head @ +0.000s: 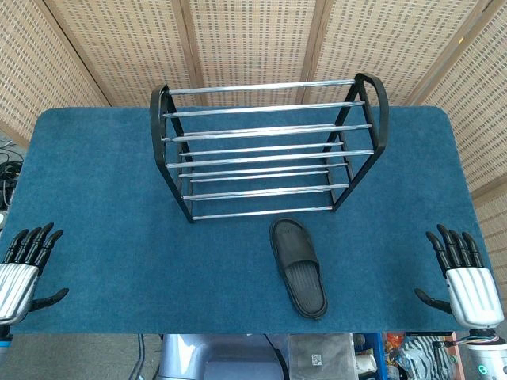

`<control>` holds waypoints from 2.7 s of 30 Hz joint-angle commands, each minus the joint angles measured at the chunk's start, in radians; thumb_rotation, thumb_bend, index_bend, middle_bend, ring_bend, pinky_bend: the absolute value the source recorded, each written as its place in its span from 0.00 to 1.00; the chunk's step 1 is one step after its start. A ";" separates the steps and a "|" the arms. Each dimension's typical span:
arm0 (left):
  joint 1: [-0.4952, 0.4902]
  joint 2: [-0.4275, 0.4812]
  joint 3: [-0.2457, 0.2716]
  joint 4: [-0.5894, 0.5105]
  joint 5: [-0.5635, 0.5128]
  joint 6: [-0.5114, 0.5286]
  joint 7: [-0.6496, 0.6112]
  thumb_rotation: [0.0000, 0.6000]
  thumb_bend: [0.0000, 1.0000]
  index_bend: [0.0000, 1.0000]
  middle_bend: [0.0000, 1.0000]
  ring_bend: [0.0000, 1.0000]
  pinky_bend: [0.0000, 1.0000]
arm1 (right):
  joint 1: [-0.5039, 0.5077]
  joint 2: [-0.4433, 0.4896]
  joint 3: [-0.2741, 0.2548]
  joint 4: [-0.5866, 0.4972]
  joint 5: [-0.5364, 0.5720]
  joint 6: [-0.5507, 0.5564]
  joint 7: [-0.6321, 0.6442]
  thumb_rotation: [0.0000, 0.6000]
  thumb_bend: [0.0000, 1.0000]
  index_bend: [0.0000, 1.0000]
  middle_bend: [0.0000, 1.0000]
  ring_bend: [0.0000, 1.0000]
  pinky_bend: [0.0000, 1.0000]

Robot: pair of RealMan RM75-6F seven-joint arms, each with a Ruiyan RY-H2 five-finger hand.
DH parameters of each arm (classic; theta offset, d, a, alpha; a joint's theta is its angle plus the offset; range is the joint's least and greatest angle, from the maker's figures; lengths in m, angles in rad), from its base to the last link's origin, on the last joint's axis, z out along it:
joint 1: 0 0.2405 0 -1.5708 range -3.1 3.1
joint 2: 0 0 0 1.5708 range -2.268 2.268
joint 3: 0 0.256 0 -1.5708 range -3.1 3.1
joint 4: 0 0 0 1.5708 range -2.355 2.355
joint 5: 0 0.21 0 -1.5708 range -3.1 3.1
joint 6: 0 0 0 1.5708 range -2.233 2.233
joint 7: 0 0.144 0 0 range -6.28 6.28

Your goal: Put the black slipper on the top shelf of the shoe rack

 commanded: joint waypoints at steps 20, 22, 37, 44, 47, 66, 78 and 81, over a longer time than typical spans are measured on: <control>-0.016 -0.006 -0.018 -0.002 -0.040 -0.029 0.001 1.00 0.11 0.00 0.00 0.00 0.00 | 0.358 -0.101 -0.070 0.299 -0.578 -0.183 0.018 1.00 0.00 0.00 0.00 0.00 0.00; -0.019 -0.007 -0.020 -0.002 -0.049 -0.037 0.002 1.00 0.11 0.00 0.00 0.00 0.00 | 0.399 -0.133 -0.078 0.354 -0.621 -0.183 0.025 1.00 0.00 0.00 0.00 0.00 0.00; -0.033 -0.010 -0.028 -0.002 -0.077 -0.063 0.007 1.00 0.11 0.00 0.00 0.00 0.00 | 0.596 -0.300 -0.143 0.627 -0.783 -0.183 -0.003 1.00 0.00 0.00 0.00 0.00 0.00; -0.036 -0.003 -0.030 0.001 -0.085 -0.068 -0.014 1.00 0.11 0.00 0.00 0.00 0.00 | 0.626 -0.365 -0.190 0.721 -0.770 -0.196 0.003 1.00 0.00 0.00 0.00 0.00 0.00; -0.037 -0.002 -0.029 0.001 -0.084 -0.070 -0.016 1.00 0.11 0.00 0.00 0.00 0.00 | 0.630 -0.377 -0.199 0.744 -0.752 -0.193 0.013 1.00 0.00 0.00 0.00 0.00 0.00; -0.041 -0.004 -0.027 0.000 -0.089 -0.075 -0.012 1.00 0.11 0.00 0.00 0.00 0.00 | 0.671 -0.491 -0.217 0.722 -0.653 -0.211 0.056 1.00 0.00 0.00 0.00 0.00 0.00; -0.047 -0.001 -0.031 0.004 -0.102 -0.086 -0.022 1.00 0.11 0.00 0.00 0.00 0.00 | 0.733 -0.402 -0.182 0.399 -0.474 -0.493 -0.020 1.00 0.00 0.00 0.00 0.00 0.00; -0.051 -0.003 -0.031 0.005 -0.105 -0.093 -0.018 1.00 0.11 0.00 0.00 0.00 0.00 | 0.767 -0.342 -0.180 0.308 -0.452 -0.570 -0.056 1.00 0.00 0.00 0.00 0.00 0.00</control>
